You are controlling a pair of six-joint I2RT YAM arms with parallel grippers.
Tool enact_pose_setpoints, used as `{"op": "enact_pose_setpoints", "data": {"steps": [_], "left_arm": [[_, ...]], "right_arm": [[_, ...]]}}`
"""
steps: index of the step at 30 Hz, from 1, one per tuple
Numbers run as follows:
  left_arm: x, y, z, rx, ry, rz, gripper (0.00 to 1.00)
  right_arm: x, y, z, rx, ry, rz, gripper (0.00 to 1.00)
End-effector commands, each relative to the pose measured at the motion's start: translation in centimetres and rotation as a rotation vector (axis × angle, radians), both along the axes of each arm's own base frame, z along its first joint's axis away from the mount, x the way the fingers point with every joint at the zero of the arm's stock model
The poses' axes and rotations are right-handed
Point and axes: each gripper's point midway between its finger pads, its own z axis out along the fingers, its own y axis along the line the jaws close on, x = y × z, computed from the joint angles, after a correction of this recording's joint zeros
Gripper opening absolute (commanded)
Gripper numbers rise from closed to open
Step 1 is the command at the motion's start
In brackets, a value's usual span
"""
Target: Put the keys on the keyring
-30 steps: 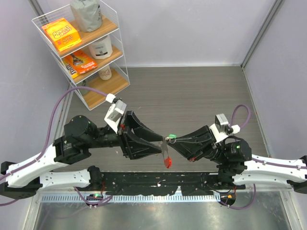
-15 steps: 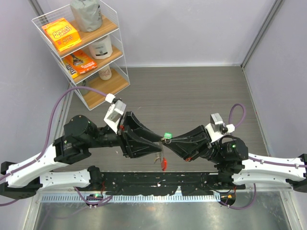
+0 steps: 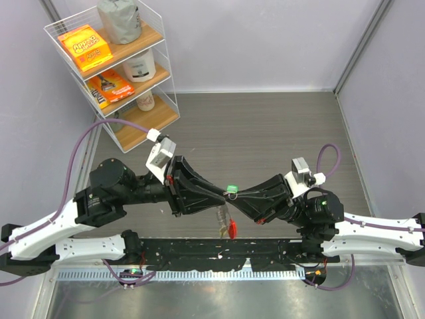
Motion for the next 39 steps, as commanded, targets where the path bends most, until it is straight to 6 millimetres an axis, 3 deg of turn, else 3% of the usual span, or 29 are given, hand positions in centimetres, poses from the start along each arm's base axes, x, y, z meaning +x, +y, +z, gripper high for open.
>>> {"op": "enact_pose_setpoints", "data": {"steps": [1, 10, 18, 25, 30, 36, 39], "left_arm": [[0.3, 0.4, 1.5, -0.021, -0.027, 0.023, 0.24], [1.4, 0.2, 0.6, 0.024, -0.026, 0.087, 0.00], [2.2, 0.8, 0.1, 0.039, -0.051, 0.137, 0.00], [2.5, 0.9, 0.2, 0.059, -0.073, 0.153, 0.00], [2.6, 0.9, -0.1, 0.079, -0.084, 0.161, 0.00], [2.5, 0.9, -0.2, 0.092, -0.095, 0.152, 0.00], [2.2, 0.8, -0.2, 0.102, -0.103, 0.133, 0.00]], "right_arm": [[0.4, -1.5, 3.3, 0.096, -0.023, -0.051, 0.06], [0.3, -1.2, 3.1, 0.086, -0.042, -0.064, 0.06], [0.2, -0.9, 2.6, 0.039, -0.072, -0.077, 0.06], [-0.4, -0.5, 1.1, -0.055, -0.104, -0.058, 0.33], [-0.5, -1.7, -0.3, -0.100, -0.094, -0.059, 0.41], [-0.3, -3.3, -1.9, -0.196, -0.108, -0.097, 0.43], [1.4, -4.3, -2.7, -0.263, -0.081, -0.198, 0.43]]}}
